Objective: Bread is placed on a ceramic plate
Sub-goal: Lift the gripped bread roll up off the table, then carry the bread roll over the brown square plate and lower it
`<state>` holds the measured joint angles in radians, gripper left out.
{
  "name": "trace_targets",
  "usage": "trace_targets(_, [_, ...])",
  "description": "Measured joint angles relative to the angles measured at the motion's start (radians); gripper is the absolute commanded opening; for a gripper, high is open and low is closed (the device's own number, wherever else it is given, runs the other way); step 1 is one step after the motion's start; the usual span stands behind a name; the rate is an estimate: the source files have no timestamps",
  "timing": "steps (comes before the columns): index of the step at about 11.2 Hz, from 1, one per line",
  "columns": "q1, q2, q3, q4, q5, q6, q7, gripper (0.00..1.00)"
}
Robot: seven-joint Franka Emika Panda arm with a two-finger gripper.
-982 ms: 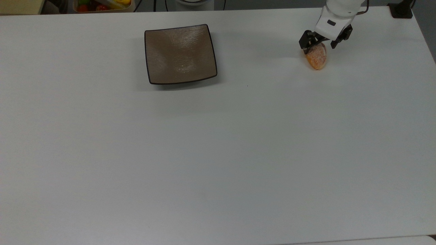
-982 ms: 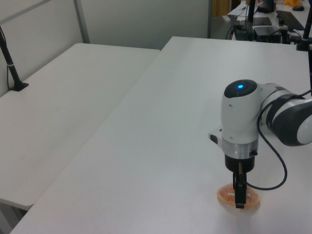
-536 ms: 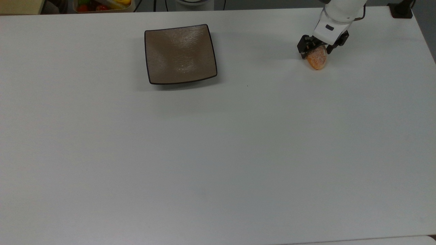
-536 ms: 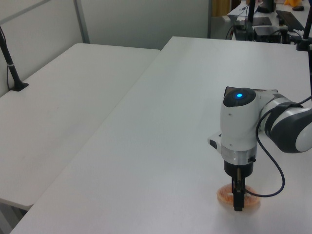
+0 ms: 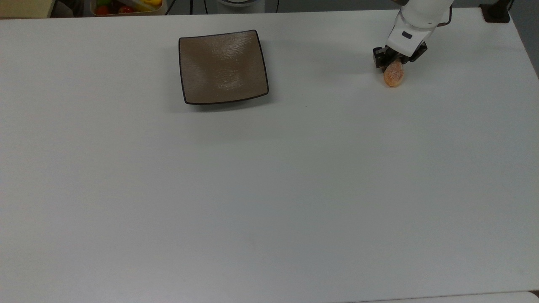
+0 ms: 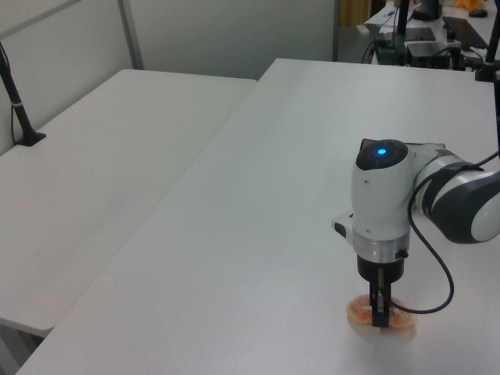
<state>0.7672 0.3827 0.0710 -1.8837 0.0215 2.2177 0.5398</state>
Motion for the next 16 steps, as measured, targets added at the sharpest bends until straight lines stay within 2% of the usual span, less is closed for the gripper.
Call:
trace_targets(3, [-0.012, -0.044, 0.005, 0.012, 0.000, -0.010, 0.002, 0.22])
trace_targets(8, [-0.071, -0.266, 0.006, 0.020, 0.000, -0.187, 0.014, 0.22])
trace_targets(10, [-0.126, -0.354, 0.007, 0.036, 0.000, -0.273, 0.014, 0.24])
trace_targets(13, [-0.228, -0.426, 0.015, 0.083, 0.034, -0.371, -0.027, 0.24])
trace_targets(16, [-0.378, -0.483, 0.067, 0.094, 0.057, -0.445, -0.126, 0.24])
